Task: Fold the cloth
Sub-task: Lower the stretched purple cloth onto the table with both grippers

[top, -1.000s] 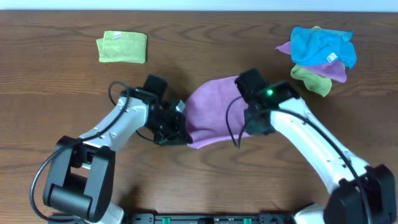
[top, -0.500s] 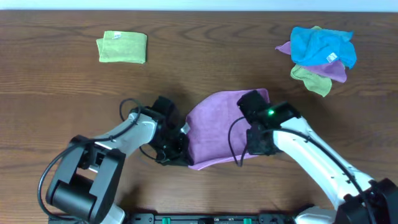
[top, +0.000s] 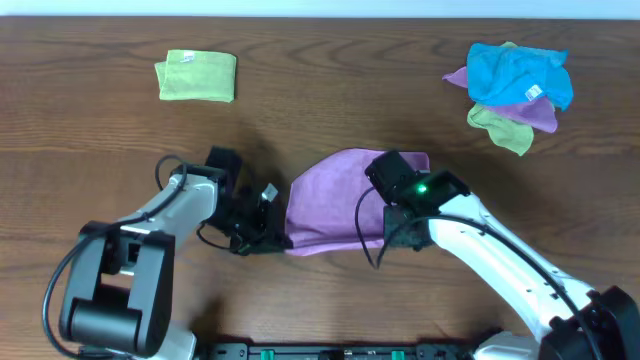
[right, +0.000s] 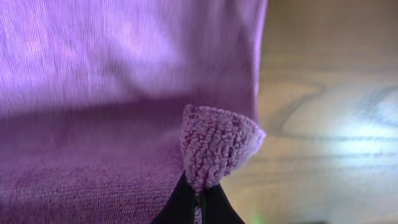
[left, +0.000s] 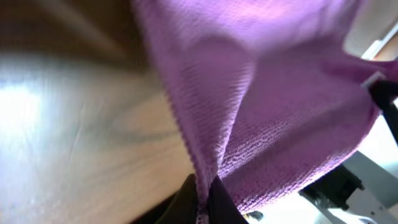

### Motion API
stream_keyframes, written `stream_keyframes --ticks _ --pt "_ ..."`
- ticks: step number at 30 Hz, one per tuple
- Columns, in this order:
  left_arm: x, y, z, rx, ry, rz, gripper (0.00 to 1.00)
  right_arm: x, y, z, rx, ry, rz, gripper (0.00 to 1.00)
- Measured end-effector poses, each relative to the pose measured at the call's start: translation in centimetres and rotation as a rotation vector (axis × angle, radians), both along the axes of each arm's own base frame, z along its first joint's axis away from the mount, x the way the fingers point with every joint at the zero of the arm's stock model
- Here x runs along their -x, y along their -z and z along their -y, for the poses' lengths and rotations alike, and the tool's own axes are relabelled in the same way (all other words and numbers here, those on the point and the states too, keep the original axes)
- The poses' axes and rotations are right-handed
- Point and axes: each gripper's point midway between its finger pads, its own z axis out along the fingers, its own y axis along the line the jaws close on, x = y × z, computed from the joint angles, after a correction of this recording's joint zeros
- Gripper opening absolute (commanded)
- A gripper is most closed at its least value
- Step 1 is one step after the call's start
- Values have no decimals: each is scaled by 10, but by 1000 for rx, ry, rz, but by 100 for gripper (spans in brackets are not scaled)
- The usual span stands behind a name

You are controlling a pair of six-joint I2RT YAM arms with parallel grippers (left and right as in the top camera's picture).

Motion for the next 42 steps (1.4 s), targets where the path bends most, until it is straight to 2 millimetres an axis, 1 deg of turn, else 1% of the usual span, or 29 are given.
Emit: stream_keyframes --ticks 4,8,9,13,15,19,24,27,31,33,38,42 --pt "-24 -9 5 21 -50 89 6 -18 -4 4 31 16 90 2" --pt "-59 -18 11 42 -122 193 6 -40 -10 10 53 46 189 2" --pt "-65 -19 12 45 -135 206 6 -46 -11 11 53 54 214 1" --pt "-97 -25 13 42 -213 298 6 -73 -19 11 28 73 318 2" --pt "-111 -28 13 40 -250 341 6 -83 -22 14 18 82 351 2" --pt "-131 -33 12 25 -308 401 6 -103 -21 15 -3 91 398 2" --pt "-147 -34 15 -16 -353 468 6 -118 -6 15 10 84 404 2" --pt "-156 -30 18 -48 -370 508 6 -123 4 16 26 79 397 2" --pt "-167 -13 21 -86 -384 535 6 -133 12 15 42 68 415 2" --pt "-170 0 20 -104 -389 526 6 -138 17 15 49 58 419 2" --pt "-176 24 21 -119 -392 517 6 -147 24 16 72 50 436 2" --pt "-182 21 23 -105 -398 542 6 -150 32 20 86 55 432 1"
